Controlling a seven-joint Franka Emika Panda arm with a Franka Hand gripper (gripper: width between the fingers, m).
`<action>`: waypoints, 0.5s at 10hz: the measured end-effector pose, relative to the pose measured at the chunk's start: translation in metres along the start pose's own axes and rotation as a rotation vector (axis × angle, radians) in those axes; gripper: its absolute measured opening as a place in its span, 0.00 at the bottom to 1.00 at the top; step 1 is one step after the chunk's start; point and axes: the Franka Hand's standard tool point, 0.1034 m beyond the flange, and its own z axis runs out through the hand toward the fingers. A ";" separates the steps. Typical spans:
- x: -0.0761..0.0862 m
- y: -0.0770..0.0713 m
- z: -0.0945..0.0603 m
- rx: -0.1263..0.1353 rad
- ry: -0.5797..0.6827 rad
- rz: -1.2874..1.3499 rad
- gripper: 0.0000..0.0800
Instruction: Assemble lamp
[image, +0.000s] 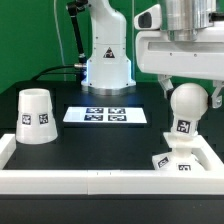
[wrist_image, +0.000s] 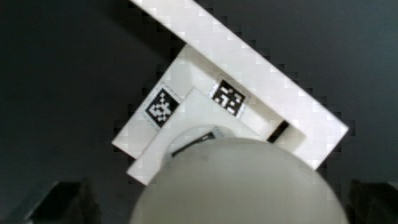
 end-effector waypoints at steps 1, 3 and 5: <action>0.001 -0.001 -0.002 0.003 0.002 -0.115 0.87; 0.002 -0.001 -0.002 0.003 0.002 -0.246 0.87; 0.002 0.000 -0.002 0.002 0.002 -0.360 0.87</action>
Offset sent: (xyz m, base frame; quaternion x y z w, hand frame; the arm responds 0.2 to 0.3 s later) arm 0.0000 0.0000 0.0000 0.0000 0.0000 -0.1938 0.9810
